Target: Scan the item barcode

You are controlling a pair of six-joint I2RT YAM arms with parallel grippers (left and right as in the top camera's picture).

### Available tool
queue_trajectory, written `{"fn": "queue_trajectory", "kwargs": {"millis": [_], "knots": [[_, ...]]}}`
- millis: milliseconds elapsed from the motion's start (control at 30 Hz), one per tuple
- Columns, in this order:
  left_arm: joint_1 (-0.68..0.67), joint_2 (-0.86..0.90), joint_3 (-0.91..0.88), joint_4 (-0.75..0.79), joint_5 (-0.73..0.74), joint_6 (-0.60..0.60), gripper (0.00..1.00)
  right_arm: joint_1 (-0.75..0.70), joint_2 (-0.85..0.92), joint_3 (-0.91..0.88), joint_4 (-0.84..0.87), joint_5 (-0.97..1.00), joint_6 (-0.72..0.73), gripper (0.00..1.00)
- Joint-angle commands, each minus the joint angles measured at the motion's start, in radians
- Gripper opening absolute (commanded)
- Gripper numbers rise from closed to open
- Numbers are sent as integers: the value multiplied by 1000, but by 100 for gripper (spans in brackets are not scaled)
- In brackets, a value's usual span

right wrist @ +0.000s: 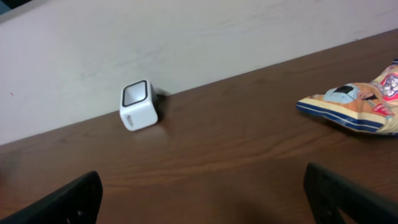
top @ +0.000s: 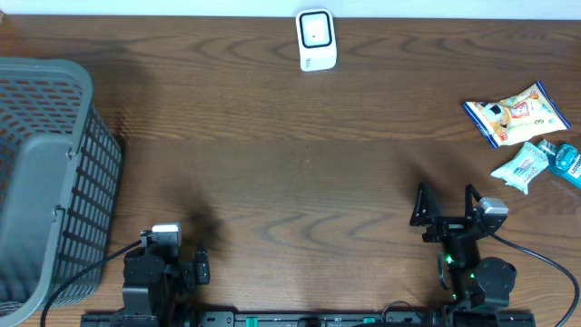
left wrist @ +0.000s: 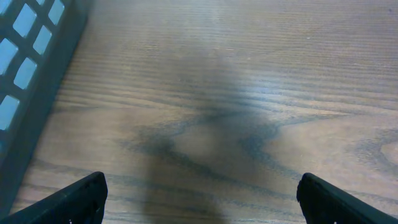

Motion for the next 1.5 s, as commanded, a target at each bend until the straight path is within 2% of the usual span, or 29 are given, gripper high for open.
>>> {"fn": "queue_trajectory", "kwargs": {"millis": [0,1467], "knots": [[4,-5,-4,-40,10,-5,98,10,-7,-1,-6,5,-53,99],[4,-8,-5,-40,10,-5,98,23,3,-1,-6,5,-52,99]]}}
